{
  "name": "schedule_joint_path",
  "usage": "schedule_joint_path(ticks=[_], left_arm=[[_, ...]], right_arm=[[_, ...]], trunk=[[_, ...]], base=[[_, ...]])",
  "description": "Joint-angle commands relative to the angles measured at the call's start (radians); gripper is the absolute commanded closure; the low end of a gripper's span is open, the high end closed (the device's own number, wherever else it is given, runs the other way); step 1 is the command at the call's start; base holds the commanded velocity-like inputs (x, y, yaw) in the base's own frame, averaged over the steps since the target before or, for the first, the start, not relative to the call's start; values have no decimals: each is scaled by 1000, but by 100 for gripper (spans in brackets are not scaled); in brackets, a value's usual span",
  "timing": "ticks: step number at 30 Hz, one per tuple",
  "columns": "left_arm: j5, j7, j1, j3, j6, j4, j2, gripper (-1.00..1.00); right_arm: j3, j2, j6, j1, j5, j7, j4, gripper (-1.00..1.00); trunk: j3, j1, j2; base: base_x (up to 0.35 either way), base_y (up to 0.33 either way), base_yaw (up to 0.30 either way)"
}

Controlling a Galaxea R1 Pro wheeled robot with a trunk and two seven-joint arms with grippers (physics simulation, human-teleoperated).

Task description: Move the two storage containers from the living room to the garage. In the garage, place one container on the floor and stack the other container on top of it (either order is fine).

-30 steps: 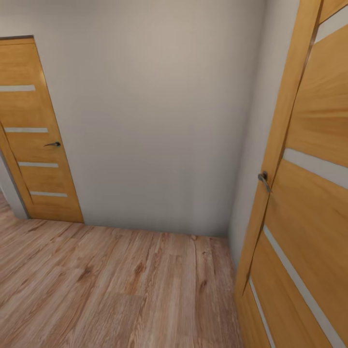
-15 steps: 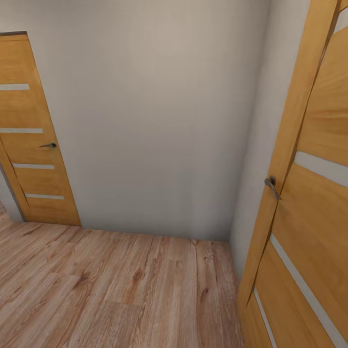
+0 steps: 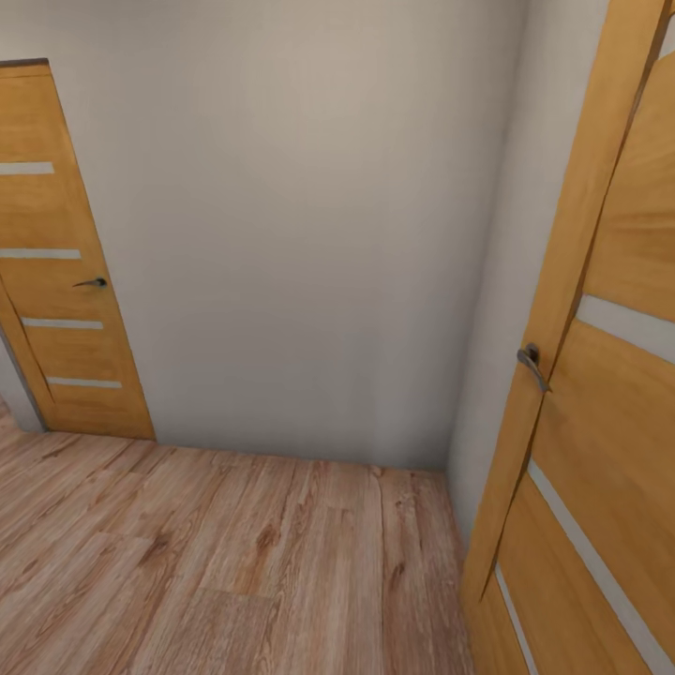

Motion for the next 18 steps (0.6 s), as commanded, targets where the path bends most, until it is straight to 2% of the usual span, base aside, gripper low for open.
schedule_joint_path(ticks=[1,18], left_arm=[[5,1,0,0,-3,0,0,-100],[6,1,0,0,-3,0,0,-100]], right_arm=[[6,0,-7,-1,6,1,3,-100],[6,0,-6,-1,6,1,3,-100]], trunk=[[-1,0,0],[-1,0,0]], base=[[218,0,0],[239,0,0]])
